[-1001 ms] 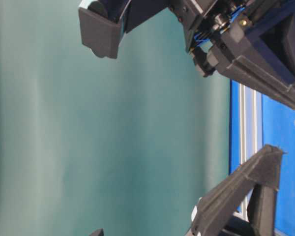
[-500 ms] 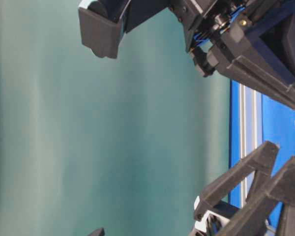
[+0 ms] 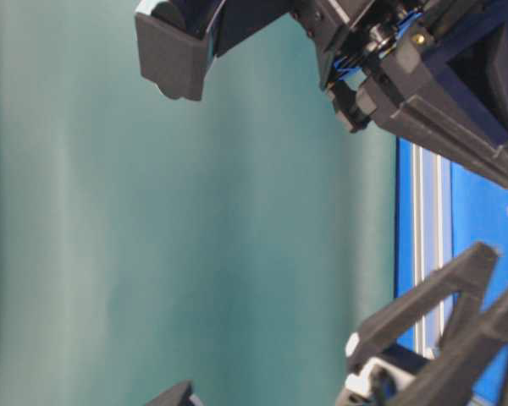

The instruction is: Insert the wire through the string loop located in the center.

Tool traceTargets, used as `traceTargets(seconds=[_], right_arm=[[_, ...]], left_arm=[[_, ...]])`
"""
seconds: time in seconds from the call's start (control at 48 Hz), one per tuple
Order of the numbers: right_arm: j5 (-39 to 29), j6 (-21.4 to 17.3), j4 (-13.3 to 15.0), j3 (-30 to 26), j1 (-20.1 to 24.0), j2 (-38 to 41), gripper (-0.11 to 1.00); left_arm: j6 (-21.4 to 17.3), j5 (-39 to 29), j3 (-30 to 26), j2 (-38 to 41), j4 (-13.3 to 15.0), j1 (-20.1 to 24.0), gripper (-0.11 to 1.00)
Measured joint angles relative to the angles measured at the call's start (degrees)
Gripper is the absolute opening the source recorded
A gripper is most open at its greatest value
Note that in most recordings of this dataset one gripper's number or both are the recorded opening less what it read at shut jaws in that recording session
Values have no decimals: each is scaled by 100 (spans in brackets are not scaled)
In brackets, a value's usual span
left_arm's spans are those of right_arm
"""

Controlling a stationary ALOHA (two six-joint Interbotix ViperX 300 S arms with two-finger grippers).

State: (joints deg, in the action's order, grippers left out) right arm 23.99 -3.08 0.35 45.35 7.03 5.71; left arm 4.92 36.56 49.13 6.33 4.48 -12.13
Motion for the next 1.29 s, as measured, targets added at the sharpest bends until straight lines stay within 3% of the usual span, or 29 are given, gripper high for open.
traceTargets(seconds=[0.271, 1.292], right_arm=[[0, 0, 0, 0, 18, 0, -3], [9, 9, 9, 0, 9, -9, -3]], left_arm=[[0, -615, -308, 290, 0, 0, 92], [0, -650, -325, 299, 9, 0, 92]])
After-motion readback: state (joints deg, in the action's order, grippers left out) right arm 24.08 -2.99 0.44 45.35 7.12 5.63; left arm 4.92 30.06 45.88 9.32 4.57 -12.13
